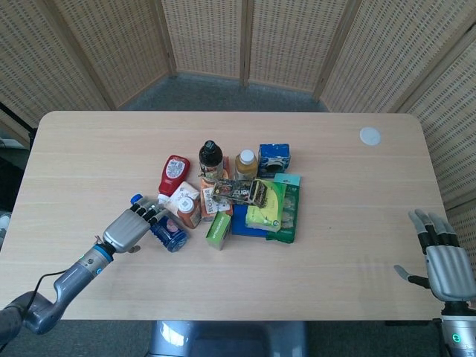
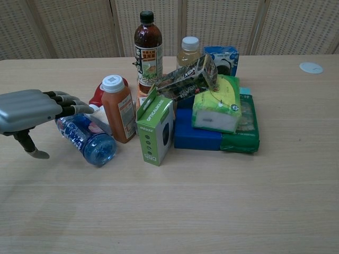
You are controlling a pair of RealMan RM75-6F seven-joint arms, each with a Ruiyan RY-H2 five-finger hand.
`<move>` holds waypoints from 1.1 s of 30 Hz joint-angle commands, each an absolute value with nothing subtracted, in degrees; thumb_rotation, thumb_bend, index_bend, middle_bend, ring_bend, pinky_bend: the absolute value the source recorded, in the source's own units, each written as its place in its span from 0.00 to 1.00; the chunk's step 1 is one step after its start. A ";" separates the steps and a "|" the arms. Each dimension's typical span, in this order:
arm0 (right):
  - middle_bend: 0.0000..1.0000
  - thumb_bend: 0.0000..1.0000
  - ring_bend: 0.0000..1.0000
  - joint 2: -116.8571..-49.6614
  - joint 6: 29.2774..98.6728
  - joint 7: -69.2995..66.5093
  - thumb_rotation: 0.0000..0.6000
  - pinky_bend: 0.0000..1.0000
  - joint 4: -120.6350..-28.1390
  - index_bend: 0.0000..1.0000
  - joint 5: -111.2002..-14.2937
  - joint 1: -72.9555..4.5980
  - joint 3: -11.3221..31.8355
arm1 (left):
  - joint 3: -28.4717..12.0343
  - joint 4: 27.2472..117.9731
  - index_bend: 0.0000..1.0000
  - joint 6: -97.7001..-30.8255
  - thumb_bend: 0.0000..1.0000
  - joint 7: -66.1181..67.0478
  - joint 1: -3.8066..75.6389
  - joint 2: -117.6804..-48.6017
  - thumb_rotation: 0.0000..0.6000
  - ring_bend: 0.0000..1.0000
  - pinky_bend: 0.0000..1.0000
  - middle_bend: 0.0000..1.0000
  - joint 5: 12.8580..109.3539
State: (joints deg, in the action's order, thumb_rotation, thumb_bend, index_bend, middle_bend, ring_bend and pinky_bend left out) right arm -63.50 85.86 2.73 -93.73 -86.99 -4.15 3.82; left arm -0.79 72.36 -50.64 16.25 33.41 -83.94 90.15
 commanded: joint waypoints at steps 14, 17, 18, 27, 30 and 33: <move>0.00 0.00 0.00 -63.23 85.57 2.16 0.97 0.00 -93.84 0.00 -86.94 -4.26 3.77 | -0.06 68.82 0.00 -50.39 0.00 22.27 34.54 -88.82 1.00 0.00 0.00 0.00 87.05; 0.00 0.00 0.00 -63.26 85.55 2.25 0.96 0.00 -93.81 0.00 -87.04 -4.27 3.70 | -0.28 68.06 0.00 -50.81 0.00 23.00 34.64 -89.79 1.00 0.00 0.00 0.00 86.45; 0.00 0.00 0.00 -63.26 85.56 2.27 0.96 0.00 -93.81 0.00 -87.09 -4.26 3.67 | -0.32 67.65 0.00 -51.07 0.00 23.31 34.70 -90.15 1.00 0.00 0.00 0.00 86.45; 0.00 0.00 0.00 -63.28 85.93 2.61 0.97 0.00 -93.95 0.00 -87.66 -4.18 3.49 | -0.70 61.21 0.07 -52.00 0.00 25.14 36.37 -95.47 1.00 0.00 0.08 0.02 86.79; 0.00 0.00 0.00 -63.27 85.90 2.49 0.96 0.00 -93.92 0.00 -87.72 -4.19 3.45 | -0.81 58.88 0.20 -52.99 0.00 24.39 36.59 -97.42 1.00 0.01 0.21 0.14 87.09; 0.00 0.00 0.00 -63.18 85.90 2.19 0.97 0.00 -93.83 0.00 -87.64 -4.21 3.52 | -0.60 56.75 0.38 -55.54 0.00 23.06 36.50 -99.07 1.00 0.13 0.38 0.32 88.39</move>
